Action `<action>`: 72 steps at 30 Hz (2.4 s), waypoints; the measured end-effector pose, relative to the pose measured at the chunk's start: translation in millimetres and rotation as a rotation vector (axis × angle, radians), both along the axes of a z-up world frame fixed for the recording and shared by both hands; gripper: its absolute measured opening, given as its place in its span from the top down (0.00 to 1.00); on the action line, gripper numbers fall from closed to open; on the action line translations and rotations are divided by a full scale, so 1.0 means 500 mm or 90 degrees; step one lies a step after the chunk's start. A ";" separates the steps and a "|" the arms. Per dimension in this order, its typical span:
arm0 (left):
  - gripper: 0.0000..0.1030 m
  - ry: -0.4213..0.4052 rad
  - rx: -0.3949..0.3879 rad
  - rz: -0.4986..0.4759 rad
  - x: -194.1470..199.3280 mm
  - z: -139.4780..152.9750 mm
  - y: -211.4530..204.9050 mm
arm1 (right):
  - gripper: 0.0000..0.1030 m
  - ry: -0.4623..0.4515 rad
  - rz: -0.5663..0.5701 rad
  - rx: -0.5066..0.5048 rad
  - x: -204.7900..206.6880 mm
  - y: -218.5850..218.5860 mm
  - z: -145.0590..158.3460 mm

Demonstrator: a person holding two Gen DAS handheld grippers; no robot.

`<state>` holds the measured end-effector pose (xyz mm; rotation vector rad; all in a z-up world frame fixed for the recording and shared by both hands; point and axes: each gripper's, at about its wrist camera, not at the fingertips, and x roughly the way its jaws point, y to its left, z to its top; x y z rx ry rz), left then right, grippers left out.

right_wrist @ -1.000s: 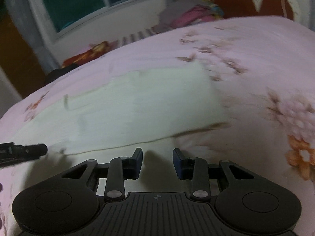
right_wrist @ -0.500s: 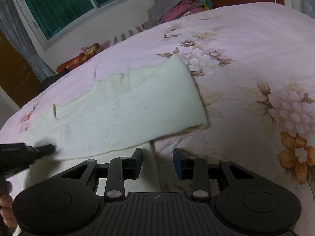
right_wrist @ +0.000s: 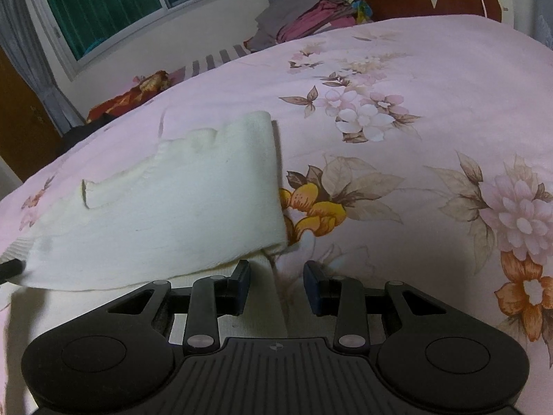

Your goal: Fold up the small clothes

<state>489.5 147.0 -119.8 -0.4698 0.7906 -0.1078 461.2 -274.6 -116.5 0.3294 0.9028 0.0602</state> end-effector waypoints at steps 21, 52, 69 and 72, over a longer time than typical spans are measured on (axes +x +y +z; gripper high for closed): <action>0.94 0.020 0.049 -0.002 -0.004 -0.044 0.028 | 0.98 -0.028 0.003 0.011 -0.015 -0.012 0.028; 0.61 -0.017 0.153 -0.028 0.046 -0.021 -0.055 | 0.98 -0.047 0.123 0.055 0.172 0.038 0.009; 0.47 -0.042 0.178 -0.032 0.012 0.005 -0.061 | 0.98 -0.005 0.125 -0.014 0.253 -0.014 -0.002; 0.46 -0.033 0.173 -0.046 -0.002 -0.004 -0.072 | 0.98 -0.001 0.130 -0.009 0.201 -0.010 -0.001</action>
